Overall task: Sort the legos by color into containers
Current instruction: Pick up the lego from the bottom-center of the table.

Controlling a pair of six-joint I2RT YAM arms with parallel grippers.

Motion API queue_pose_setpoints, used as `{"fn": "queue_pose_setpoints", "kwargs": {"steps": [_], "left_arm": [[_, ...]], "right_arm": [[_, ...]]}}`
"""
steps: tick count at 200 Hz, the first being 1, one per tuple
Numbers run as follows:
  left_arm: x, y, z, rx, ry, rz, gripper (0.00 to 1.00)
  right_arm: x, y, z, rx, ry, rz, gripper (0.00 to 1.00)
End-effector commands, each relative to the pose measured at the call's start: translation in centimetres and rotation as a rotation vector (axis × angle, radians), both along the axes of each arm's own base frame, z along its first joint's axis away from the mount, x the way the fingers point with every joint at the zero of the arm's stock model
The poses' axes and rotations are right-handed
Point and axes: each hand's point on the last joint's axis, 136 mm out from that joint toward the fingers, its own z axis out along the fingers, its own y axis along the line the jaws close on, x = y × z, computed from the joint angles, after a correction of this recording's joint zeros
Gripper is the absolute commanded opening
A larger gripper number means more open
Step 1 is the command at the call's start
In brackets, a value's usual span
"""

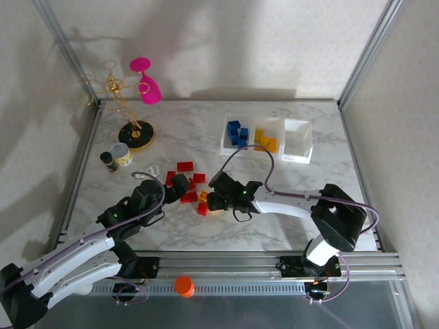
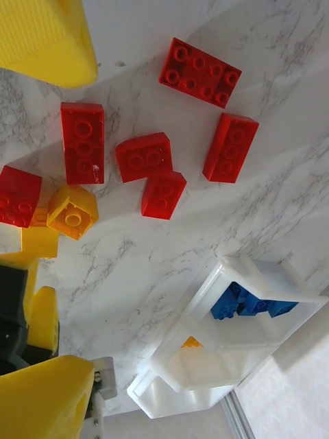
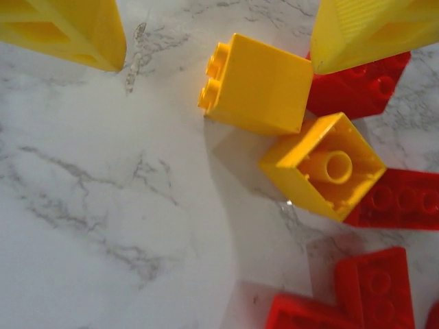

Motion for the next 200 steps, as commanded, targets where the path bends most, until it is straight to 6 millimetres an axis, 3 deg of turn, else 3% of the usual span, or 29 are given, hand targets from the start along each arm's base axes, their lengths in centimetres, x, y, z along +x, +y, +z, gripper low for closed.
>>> {"fn": "queue_pose_setpoints", "kwargs": {"steps": [1, 25, 104, 157, 200], "left_arm": [[0.0, 1.3, -0.8, 0.025, 0.014, 0.054, 1.0], [0.0, 1.4, -0.7, 0.025, 0.011, 0.059, 1.0], [0.0, 1.7, -0.6, 0.032, 0.005, 0.068, 1.0], [0.0, 1.7, -0.4, 0.03, 0.0, 0.066, 1.0], [0.2, 1.4, 0.1, 0.017, -0.011, 0.058, 1.0]], "right_arm": [[-1.3, 0.4, -1.5, -0.008, 0.038, 0.01, 0.71], [-1.5, 1.8, -1.6, 0.007, 0.04, 0.035, 0.72], [-0.2, 3.1, -2.2, -0.018, 0.017, 0.024, 0.74], [0.7, 2.6, -2.2, -0.055, -0.002, -0.013, 0.57], [0.7, 1.5, -0.7, -0.049, -0.023, -0.036, 0.44]]}}
